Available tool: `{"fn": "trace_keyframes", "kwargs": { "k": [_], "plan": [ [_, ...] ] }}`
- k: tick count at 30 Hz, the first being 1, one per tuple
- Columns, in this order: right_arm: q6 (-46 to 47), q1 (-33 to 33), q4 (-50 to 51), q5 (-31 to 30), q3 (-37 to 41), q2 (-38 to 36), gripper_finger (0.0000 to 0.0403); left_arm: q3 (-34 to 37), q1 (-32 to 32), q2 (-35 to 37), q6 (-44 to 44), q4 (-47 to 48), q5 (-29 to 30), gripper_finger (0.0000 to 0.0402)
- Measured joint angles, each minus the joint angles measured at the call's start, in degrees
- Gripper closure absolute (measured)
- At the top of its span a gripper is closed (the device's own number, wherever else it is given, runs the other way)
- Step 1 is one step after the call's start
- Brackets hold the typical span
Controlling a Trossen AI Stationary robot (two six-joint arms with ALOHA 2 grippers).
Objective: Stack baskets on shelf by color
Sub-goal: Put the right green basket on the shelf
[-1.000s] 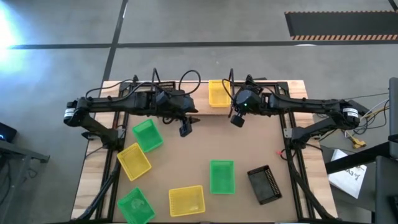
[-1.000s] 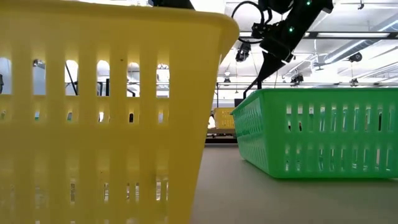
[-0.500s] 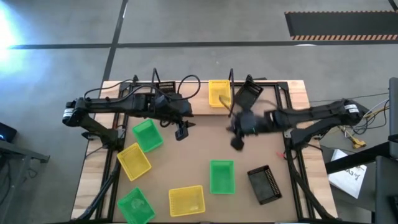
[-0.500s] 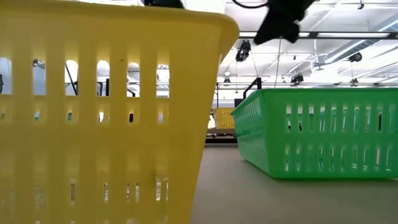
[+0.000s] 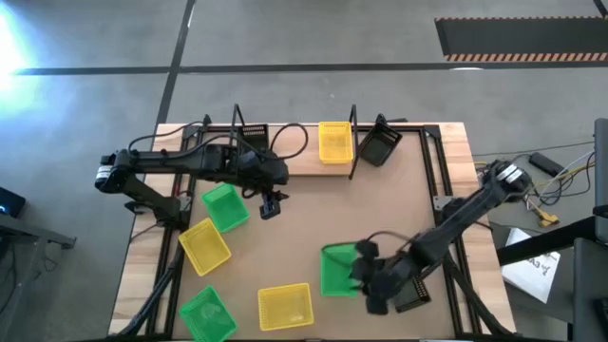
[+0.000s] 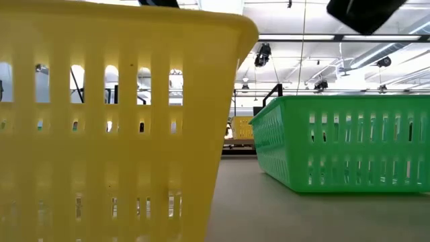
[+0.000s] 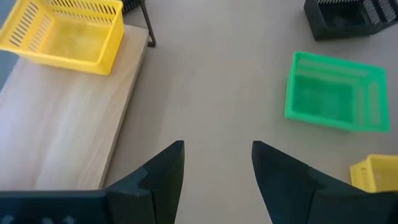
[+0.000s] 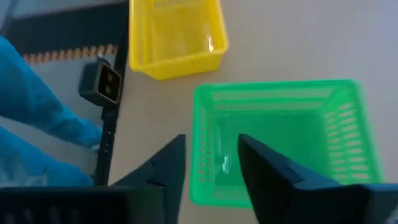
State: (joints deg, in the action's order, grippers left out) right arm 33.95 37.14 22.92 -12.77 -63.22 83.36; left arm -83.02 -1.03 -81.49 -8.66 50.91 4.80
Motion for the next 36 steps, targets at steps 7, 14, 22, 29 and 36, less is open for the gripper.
{"fn": "trace_keyframes", "kwargs": {
  "k": [7,14,22,29,36],
  "plan": [
    [-0.13,0.35,1.01,2.35,-8.54,13.94,0.0229,0.04,1.60,0.22,0.11,3.46,-0.41,0.0228],
    [0.79,0.35,18.11,2.25,-18.81,24.11,0.0294,0.04,4.14,0.95,-0.21,4.64,-0.65,0.0228],
    [-1.62,-0.25,23.99,2.39,-23.35,27.97,0.0389,0.07,8.36,6.96,-7.45,5.93,1.01,0.0228],
    [-9.05,-6.79,26.63,2.36,-25.18,20.56,0.0394,0.34,14.43,16.74,-12.10,5.66,12.97,0.0228],
    [-22.71,-21.30,26.41,2.66,-32.43,15.56,0.0394,5.24,17.68,23.94,-17.26,3.85,22.51,0.0228]
  ]
}}
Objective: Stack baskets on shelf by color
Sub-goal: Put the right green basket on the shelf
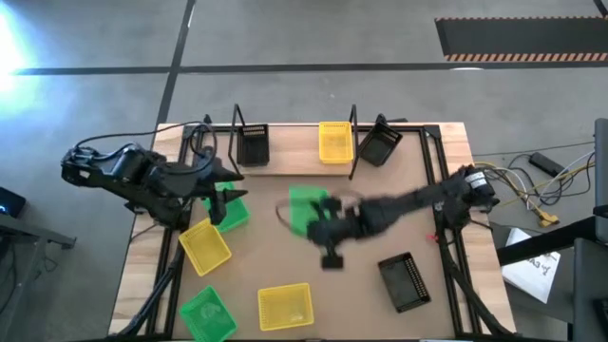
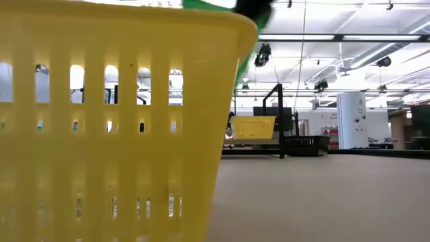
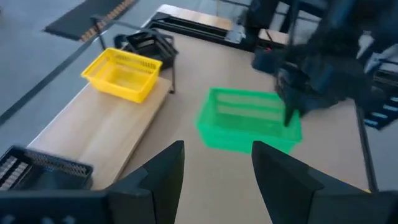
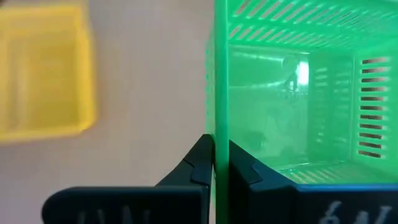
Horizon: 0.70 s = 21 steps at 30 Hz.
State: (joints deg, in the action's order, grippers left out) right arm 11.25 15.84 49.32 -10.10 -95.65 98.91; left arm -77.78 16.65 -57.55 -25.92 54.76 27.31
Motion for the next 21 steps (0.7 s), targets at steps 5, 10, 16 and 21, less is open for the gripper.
{"fn": "trace_keyframes", "kwargs": {
  "k": [5,10,16,21],
  "plan": [
    [-9.93,-11.51,-0.32,4.24,-7.50,3.05,0.0394,6.08,0.02,2.50,-3.66,-3.77,0.69,0.0228],
    [-20.10,-21.75,-0.27,6.36,-14.79,8.94,0.0394,10.90,-0.03,2.82,-3.92,-10.60,1.43,0.0228],
    [-26.63,-30.98,0.62,13.17,-22.69,18.33,0.0394,10.92,-0.05,1.86,-3.95,-15.68,4.76,0.0228],
    [-32.34,-33.98,5.49,14.67,-29.30,25.52,0.0394,9.14,-0.18,2.22,-3.74,-17.01,10.30,0.0228]
  ]
}}
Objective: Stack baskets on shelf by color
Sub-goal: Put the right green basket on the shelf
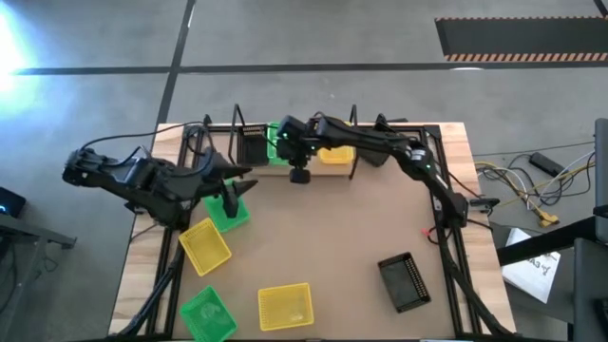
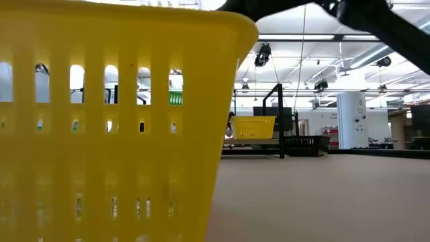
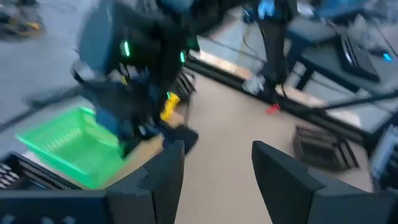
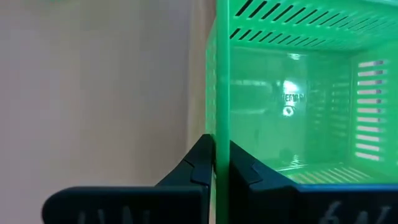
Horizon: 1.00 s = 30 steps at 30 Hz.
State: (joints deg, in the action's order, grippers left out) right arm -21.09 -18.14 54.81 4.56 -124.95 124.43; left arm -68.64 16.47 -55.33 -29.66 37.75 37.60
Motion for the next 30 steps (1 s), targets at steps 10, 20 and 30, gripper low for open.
{"fn": "trace_keyframes", "kwargs": {
  "k": [10,20,30],
  "plan": [
    [-2.71,-1.76,11.17,-0.78,-7.00,5.91,0.0394,-0.70,-0.05,1.38,-0.01,-2.86,7.83,0.0228],
    [-1.41,-2.28,9.87,-4.60,-6.23,5.76,0.0366,-0.53,-0.37,0.94,-0.03,-3.01,9.31,0.0228],
    [3.73,-2.26,9.84,-4.56,-5.99,5.08,0.0283,-0.50,-0.35,0.94,-0.20,-3.09,6.24,0.0228]
  ]
}}
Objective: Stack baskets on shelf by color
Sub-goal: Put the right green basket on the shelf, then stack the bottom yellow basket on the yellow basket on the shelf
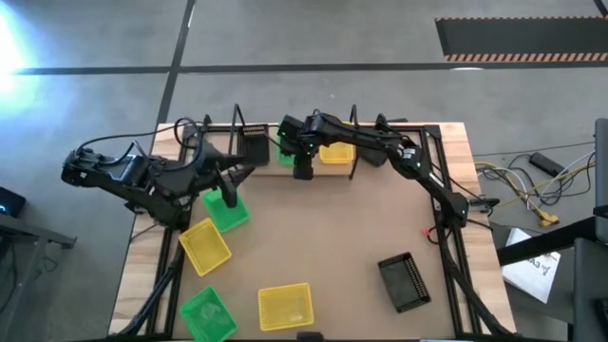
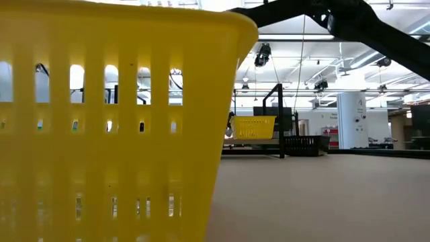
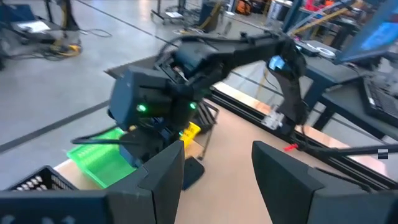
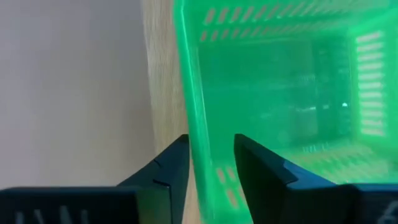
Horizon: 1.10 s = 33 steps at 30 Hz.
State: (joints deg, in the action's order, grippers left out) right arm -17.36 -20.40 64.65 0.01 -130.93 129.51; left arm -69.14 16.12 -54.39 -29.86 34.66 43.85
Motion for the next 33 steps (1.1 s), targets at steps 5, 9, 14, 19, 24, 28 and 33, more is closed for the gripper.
{"fn": "trace_keyframes", "kwargs": {
  "k": [5,9,14,19,24,28,33],
  "plan": [
    [5.15,0.32,4.00,0.27,0.00,-3.98,0.0273,0.29,0.02,0.00,0.04,0.21,-3.33,0.0228],
    [10.76,2.49,6.82,0.29,0.82,-8.20,0.0278,1.33,0.02,0.00,0.15,0.21,-4.79,0.0228],
    [15.07,9.25,7.71,0.29,7.30,-16.30,0.0293,3.27,0.02,-0.04,0.17,0.36,-7.06,0.0228],
    [24.18,19.19,5.65,-0.05,20.02,-26.72,0.0300,4.65,0.02,-1.23,0.43,0.21,-10.66,0.0228],
    [38.00,31.17,3.77,0.00,32.52,-36.64,0.0300,6.23,0.06,-2.77,0.32,-0.13,-14.64,0.0228],
    [48.54,41.23,3.75,-0.01,40.26,-42.74,0.0304,7.23,0.07,-4.77,-1.99,-2.85,-19.58,0.0228],
    [61.16,51.75,4.15,-0.08,47.51,-47.60,0.0297,7.19,0.07,-9.21,-7.12,-4.99,-22.29,0.0228]
  ]
}}
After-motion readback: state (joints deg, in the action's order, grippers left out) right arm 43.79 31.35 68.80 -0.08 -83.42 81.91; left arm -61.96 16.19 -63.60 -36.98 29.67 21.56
